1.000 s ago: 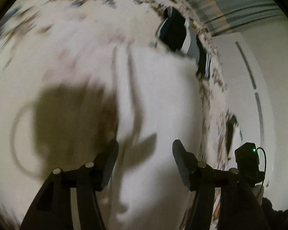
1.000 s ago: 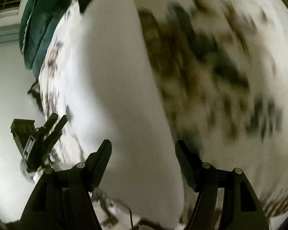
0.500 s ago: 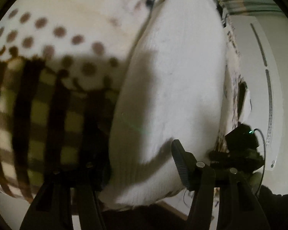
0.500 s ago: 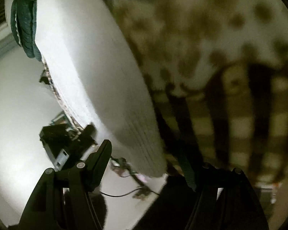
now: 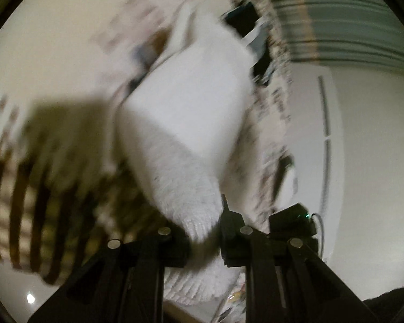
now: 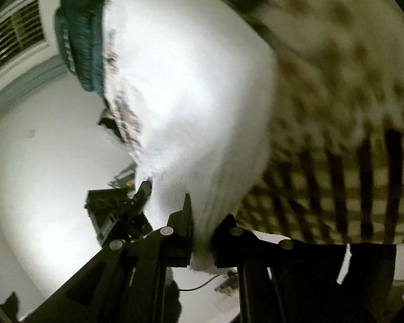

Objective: Fold small clothes

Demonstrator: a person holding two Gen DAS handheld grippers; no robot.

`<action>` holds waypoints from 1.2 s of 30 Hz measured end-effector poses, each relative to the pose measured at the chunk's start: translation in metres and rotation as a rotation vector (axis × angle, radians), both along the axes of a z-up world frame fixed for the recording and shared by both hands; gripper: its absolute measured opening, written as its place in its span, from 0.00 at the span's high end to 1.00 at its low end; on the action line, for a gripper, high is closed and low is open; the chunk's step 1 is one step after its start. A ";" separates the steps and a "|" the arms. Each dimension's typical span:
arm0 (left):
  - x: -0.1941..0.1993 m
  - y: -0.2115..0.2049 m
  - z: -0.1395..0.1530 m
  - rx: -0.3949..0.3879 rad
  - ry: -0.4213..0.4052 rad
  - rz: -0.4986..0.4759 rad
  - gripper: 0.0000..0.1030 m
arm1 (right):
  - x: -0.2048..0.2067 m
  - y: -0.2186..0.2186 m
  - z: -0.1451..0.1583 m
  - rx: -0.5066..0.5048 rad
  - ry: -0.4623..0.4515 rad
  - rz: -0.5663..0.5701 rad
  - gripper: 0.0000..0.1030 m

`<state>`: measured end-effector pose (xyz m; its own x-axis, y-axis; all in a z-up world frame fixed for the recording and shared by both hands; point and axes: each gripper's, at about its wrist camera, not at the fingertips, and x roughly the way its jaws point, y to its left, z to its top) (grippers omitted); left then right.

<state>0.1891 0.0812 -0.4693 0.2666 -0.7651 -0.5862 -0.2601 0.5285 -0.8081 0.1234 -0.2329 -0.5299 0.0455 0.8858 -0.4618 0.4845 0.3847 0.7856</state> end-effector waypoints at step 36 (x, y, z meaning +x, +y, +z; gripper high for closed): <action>0.321 -0.040 -0.044 0.437 -0.242 -0.200 0.98 | 0.348 -0.049 -0.004 -0.494 -0.224 0.042 0.93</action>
<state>0.5105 0.0413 -0.5134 0.3072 -0.5132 -0.8014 0.0466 0.8493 -0.5259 0.4714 -0.2820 -0.5341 0.1602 0.5689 -0.8067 0.3021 0.7498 0.5887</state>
